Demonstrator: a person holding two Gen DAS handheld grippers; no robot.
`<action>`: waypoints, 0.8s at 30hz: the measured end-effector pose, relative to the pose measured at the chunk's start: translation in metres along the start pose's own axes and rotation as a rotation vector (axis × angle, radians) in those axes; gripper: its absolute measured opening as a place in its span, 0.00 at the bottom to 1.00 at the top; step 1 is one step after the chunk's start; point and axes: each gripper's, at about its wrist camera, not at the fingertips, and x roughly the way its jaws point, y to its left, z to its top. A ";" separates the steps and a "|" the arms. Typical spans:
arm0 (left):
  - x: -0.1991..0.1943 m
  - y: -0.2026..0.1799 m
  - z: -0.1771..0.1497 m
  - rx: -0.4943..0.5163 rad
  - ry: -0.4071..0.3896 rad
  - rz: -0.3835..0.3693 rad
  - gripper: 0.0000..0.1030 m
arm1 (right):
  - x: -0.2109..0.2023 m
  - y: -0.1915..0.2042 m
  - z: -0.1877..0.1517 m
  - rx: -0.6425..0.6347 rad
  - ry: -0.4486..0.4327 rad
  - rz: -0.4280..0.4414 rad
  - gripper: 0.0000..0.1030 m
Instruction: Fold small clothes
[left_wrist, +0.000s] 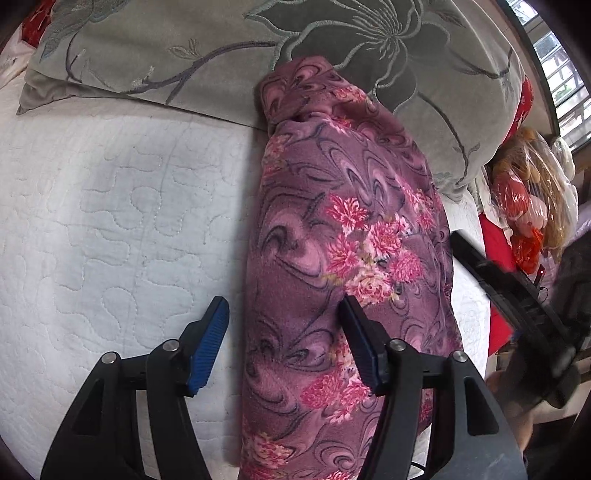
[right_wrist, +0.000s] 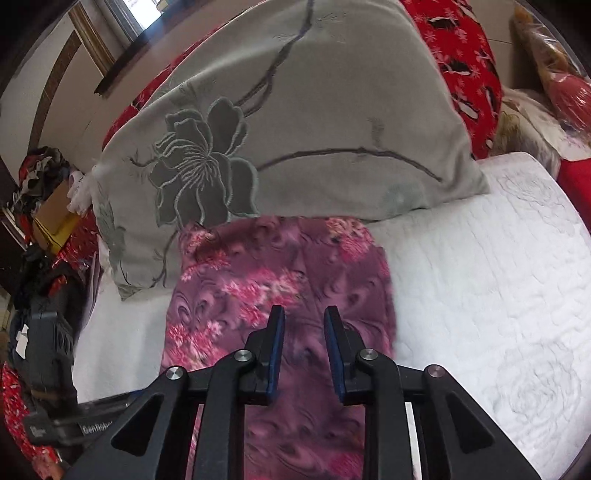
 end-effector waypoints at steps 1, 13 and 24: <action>0.000 0.000 0.000 -0.001 0.003 -0.003 0.60 | 0.008 0.001 -0.003 -0.011 0.028 -0.014 0.31; -0.004 -0.009 0.073 -0.006 -0.035 -0.064 0.60 | 0.018 -0.019 0.039 0.070 -0.017 -0.024 0.37; 0.040 -0.005 0.104 -0.010 0.045 -0.022 0.70 | 0.080 -0.016 0.053 0.019 0.082 -0.194 0.36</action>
